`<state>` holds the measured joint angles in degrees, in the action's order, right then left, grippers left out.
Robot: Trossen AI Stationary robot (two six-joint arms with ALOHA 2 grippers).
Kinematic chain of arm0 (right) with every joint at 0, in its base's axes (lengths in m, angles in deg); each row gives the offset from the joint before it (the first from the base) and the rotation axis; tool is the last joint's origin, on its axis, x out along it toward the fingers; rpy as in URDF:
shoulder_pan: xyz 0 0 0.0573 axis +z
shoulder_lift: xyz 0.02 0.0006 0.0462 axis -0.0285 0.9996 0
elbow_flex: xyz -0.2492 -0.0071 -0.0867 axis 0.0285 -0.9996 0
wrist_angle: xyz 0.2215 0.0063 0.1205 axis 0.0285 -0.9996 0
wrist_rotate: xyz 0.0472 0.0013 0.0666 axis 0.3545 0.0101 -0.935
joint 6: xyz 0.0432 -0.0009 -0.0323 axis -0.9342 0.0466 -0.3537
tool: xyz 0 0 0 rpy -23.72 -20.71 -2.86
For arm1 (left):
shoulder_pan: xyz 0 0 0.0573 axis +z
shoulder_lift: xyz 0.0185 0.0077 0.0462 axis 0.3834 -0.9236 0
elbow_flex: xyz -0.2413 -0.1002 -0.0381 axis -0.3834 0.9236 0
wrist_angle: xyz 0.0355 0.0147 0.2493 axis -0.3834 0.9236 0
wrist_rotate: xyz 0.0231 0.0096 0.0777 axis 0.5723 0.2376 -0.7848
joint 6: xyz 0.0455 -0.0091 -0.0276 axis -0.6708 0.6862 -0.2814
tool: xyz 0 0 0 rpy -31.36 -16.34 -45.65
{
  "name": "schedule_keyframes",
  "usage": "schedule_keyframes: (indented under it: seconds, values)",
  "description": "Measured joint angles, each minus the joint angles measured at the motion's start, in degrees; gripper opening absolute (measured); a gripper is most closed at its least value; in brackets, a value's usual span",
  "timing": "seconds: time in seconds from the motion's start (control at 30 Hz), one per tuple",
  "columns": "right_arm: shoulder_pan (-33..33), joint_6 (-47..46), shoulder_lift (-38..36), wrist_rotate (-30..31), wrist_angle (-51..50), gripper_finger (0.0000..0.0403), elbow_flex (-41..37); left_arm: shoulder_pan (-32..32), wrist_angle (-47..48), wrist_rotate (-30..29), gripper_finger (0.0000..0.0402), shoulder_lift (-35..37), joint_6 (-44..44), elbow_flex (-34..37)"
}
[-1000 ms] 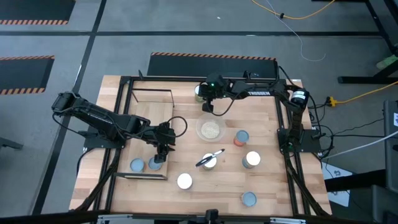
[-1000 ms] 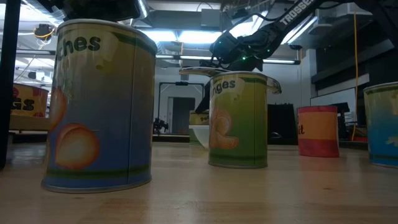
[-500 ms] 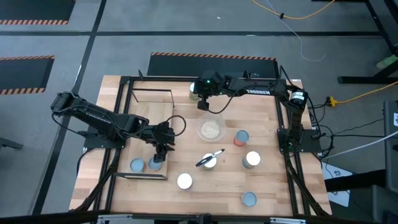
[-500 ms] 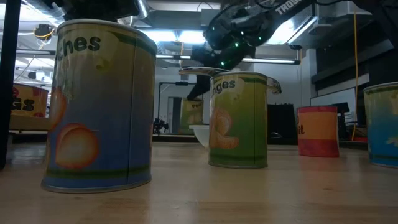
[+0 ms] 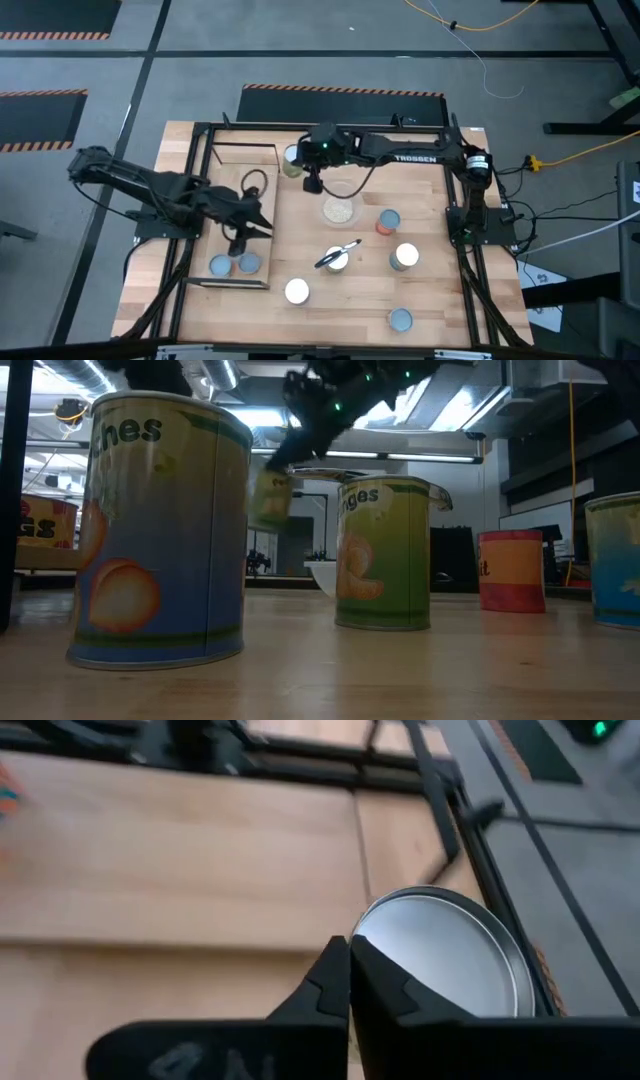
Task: Pick and place cans onto a shelf
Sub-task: Put the canned pears on the shelf
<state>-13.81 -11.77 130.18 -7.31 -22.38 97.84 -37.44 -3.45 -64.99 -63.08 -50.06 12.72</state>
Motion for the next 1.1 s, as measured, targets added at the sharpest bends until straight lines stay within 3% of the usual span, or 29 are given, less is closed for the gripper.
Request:
schedule_keyframes:
  seconds: [0.43, 0.7, 1.1]
  values:
    - [3.0, -2.8, 0.0, -2.5, 13.4, 0.0, 1.1, -2.4, 0.3, -2.6, 0.0108, 10.7, -0.1, 0.0]
    - [3.0, -4.5, 1.1, -4.2, 19.6, 0.0, 1.1, -2.4, 0.3, -3.3, 0.0108, 12.2, -0.3, 0.0]
    - [2.8, -5.8, 10.6, -4.7, 23.1, 0.0, 1.1, -2.4, 0.4, -3.3, 0.0108, 12.3, -0.4, 0.0]
